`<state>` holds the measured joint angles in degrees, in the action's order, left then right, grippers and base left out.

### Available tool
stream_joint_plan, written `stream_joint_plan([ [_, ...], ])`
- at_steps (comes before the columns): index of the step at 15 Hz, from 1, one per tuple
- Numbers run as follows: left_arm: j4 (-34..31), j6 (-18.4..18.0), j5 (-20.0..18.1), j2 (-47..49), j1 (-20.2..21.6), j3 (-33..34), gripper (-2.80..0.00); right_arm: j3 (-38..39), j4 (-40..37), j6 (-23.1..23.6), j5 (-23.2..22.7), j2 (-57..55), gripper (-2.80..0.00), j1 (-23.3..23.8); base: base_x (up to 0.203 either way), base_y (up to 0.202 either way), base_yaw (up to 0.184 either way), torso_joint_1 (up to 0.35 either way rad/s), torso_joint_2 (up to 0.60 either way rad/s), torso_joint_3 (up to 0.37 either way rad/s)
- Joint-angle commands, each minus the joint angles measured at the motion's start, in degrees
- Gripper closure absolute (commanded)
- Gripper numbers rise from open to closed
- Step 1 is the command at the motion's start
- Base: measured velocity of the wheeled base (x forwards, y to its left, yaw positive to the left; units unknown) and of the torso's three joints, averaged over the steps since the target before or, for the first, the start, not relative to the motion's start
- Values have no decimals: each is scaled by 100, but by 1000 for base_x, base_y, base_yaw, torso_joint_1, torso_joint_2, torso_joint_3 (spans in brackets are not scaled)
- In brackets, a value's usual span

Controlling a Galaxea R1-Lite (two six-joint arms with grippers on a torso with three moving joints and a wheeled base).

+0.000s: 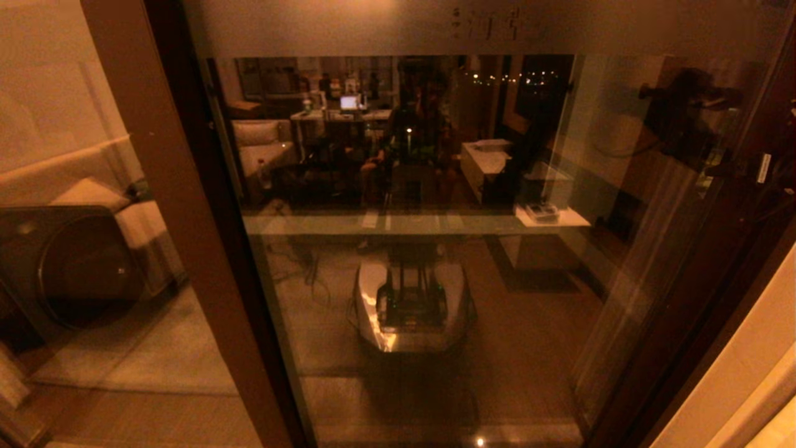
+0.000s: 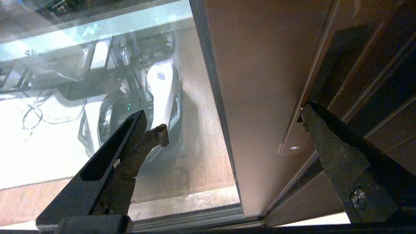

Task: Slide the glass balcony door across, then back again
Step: Open the slid door

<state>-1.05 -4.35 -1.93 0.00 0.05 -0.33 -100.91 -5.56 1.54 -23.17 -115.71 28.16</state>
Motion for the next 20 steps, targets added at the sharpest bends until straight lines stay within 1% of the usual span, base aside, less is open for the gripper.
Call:
stream_joint_plan([
  [1, -1, -4, -1, 0, 4, -2, 0, -85, 29, -4, 6, -126, -280, 21, 0, 0, 0, 0, 0, 0],
  [6, -1, -4, -1, 0, 4, -2, 0, -227, 37, -4, 7, -311, -280, 50, 0, 0, 0, 0, 0, 0],
  [13, -1, -4, -1, 0, 4, -2, 0, -64, 35, -19, -12, -244, -280, -91, 0, 0, 0, 0, 0, 0],
  [20, -1, 2, -1, 0, 4, -2, 0, -57, 46, -22, -108, -206, -280, -30, 0, 0, 0, 0, 0, 0],
])
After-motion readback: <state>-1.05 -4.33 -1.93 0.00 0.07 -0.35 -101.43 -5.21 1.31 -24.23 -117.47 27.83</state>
